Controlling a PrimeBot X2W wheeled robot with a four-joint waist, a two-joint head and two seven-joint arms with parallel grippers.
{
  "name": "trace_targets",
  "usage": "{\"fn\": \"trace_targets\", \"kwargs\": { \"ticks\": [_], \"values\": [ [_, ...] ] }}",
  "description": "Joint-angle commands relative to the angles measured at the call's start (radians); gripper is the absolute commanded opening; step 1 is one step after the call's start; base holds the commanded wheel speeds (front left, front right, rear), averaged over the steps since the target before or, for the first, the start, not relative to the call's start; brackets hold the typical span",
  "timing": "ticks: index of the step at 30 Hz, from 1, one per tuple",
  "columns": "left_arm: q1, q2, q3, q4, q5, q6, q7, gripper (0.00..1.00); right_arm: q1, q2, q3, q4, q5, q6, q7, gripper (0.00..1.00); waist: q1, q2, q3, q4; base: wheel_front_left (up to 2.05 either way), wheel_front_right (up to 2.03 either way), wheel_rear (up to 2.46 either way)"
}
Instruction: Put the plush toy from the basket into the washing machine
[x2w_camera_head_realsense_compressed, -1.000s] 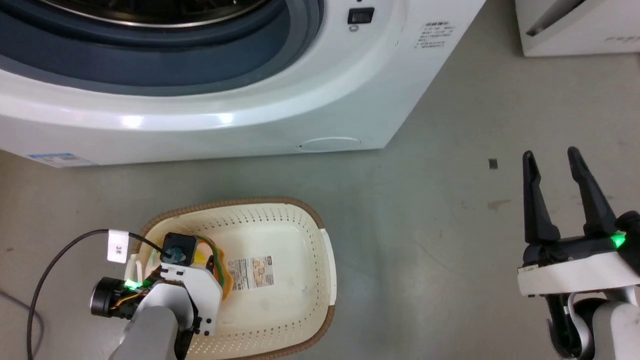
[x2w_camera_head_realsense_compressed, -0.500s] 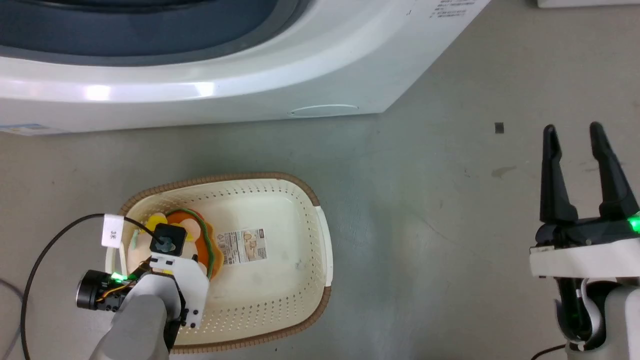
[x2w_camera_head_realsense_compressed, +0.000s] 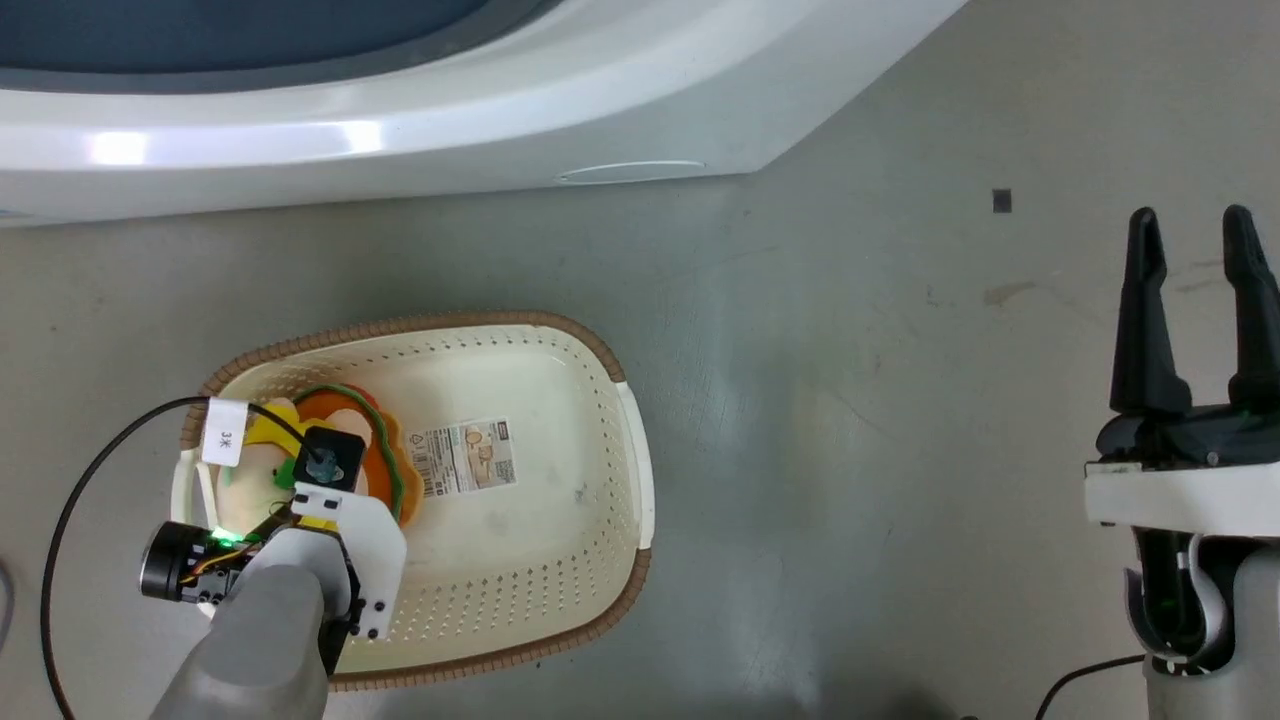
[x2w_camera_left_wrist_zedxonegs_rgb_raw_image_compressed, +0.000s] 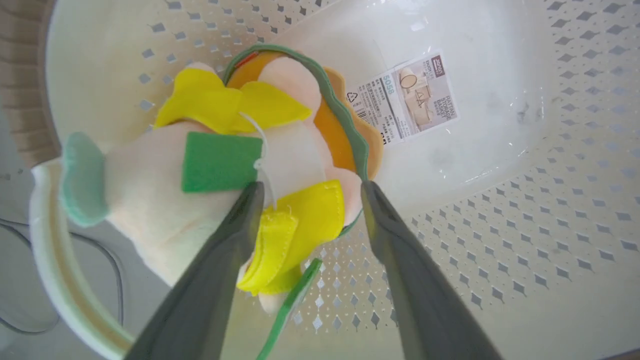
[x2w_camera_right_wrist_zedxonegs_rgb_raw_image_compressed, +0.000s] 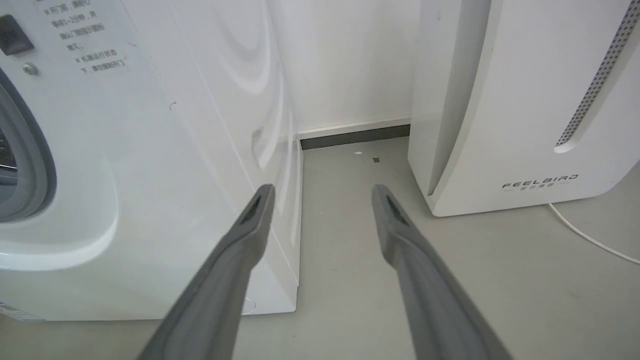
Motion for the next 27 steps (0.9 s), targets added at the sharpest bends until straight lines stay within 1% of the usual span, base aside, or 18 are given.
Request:
{"fn": "trace_targets", "kwargs": {
  "ticks": [1,3,4,5,6,7,12,18,22,27],
  "values": [
    [-0.024,0.010,-0.007,0.022,-0.005,-0.001,-0.004,1.00,-0.023,0.000,-0.005,-0.008,0.008,-0.001,-0.012,1.00,-0.0001,0.0000,0.007,-0.002,0.00,0.00,0.00],
    [-0.036,0.011,-0.017,0.042,-0.008,-0.001,-0.004,1.00,-0.028,0.000,-0.009,-0.009,0.014,-0.001,-0.016,1.00,-0.0001,0.0000,0.017,-0.004,0.00,0.00,0.00],
    [-0.042,0.013,-0.021,0.052,-0.009,-0.002,-0.003,0.88,-0.032,0.000,-0.011,-0.010,0.016,-0.001,-0.018,1.00,-0.0001,0.0000,0.023,-0.005,0.00,0.00,0.00],
    [-0.048,0.014,-0.027,0.063,-0.010,-0.005,-0.005,0.43,-0.035,0.000,-0.013,-0.010,0.019,-0.001,-0.020,1.00,-0.0001,0.0000,0.028,-0.006,0.00,0.00,0.00],
    [-0.055,0.016,-0.030,0.073,-0.013,-0.005,-0.009,0.09,-0.038,0.000,-0.015,-0.011,0.021,-0.001,-0.022,1.00,-0.0001,0.0000,0.033,-0.007,0.00,0.00,0.00],
    [-0.061,0.017,-0.033,0.083,-0.015,-0.005,-0.010,0.00,-0.041,0.000,-0.017,-0.012,0.024,-0.001,-0.024,1.00,-0.0001,0.0000,0.038,-0.008,0.00,0.00,0.00],
    [-0.087,0.019,-0.053,0.135,-0.028,-0.008,-0.004,0.00,-0.053,0.000,-0.029,-0.015,0.039,-0.001,-0.035,1.00,-0.0001,0.0000,0.054,-0.011,0.00,0.00,0.00],
    [-0.115,0.012,-0.082,0.196,-0.040,-0.017,-0.039,0.00,-0.058,0.000,-0.041,-0.015,0.049,-0.001,-0.047,1.00,-0.0001,0.0000,0.047,-0.011,0.00,0.00,0.00],
    [-0.123,0.002,-0.104,0.237,-0.048,-0.026,-0.063,0.00,-0.050,0.000,-0.051,-0.003,0.053,-0.001,-0.055,1.00,-0.0001,0.0000,0.017,-0.007,0.00,0.00,0.00],
    [-0.093,-0.023,-0.112,0.237,-0.058,-0.042,-0.108,0.00,-0.012,0.000,-0.061,0.023,0.043,-0.001,-0.055,1.00,-0.0001,0.0000,-0.065,0.012,0.00,0.00,0.00]
  ]
}}
